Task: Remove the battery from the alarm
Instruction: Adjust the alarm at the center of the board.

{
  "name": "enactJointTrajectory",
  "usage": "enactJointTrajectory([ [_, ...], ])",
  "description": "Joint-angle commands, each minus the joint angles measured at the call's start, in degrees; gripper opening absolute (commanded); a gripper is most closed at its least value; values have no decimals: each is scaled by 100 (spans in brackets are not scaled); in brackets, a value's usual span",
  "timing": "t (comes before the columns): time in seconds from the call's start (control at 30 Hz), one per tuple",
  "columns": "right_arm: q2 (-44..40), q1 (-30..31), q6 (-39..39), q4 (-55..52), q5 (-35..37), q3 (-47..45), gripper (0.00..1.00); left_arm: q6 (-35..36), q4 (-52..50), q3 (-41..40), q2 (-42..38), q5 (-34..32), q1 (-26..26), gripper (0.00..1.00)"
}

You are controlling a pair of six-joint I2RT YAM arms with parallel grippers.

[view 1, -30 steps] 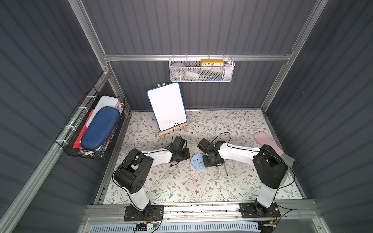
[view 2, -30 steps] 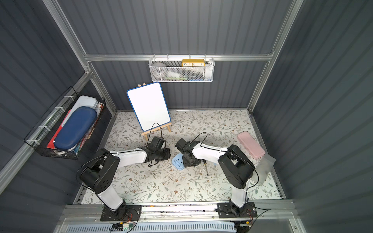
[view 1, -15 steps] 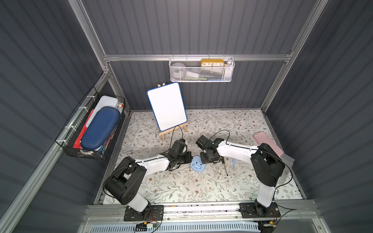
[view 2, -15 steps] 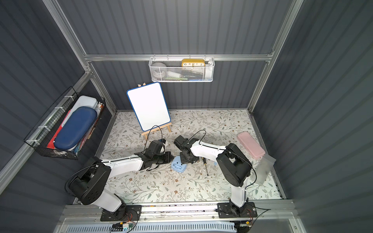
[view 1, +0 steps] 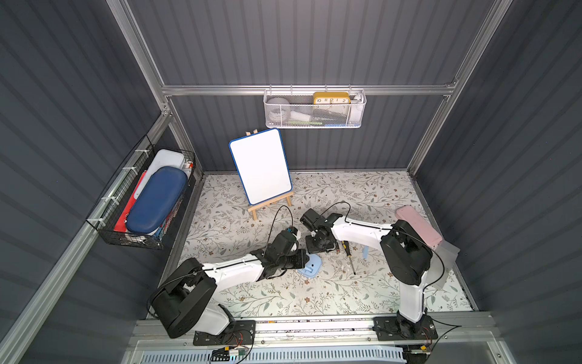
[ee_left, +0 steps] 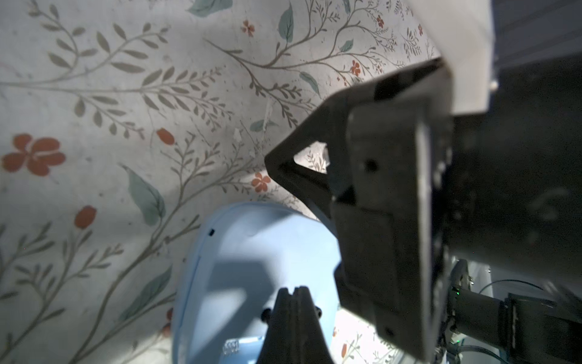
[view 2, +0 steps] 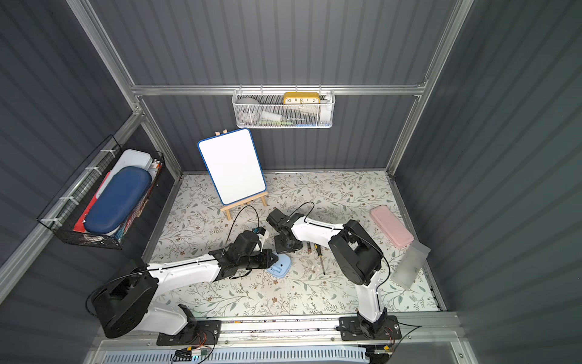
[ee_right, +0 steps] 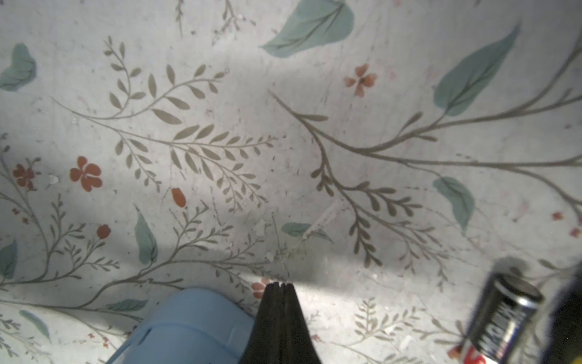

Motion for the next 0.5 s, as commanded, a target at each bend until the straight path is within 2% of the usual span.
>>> enactJointTrajectory([
  [0.0, 38, 27, -130, 9, -172, 99, 0, -262, 51, -80, -131, 116, -75, 0],
  [0.1, 41, 27, -168, 103, -162, 101, 0, -404, 91, -77, -102, 107, -219, 0],
  [0.2, -47, 10, -152, -19, 366, 170, 0, -509, -183, -21, -139, -200, -338, 0],
  [0.33, -658, -107, -154, 9, 907, -127, 0, -606, -761, 197, -461, -637, -339, 0],
  [0.47, -1395, -237, -187, -37, 888, -606, 0, -379, -1249, 529, -899, -1263, -293, 0],
])
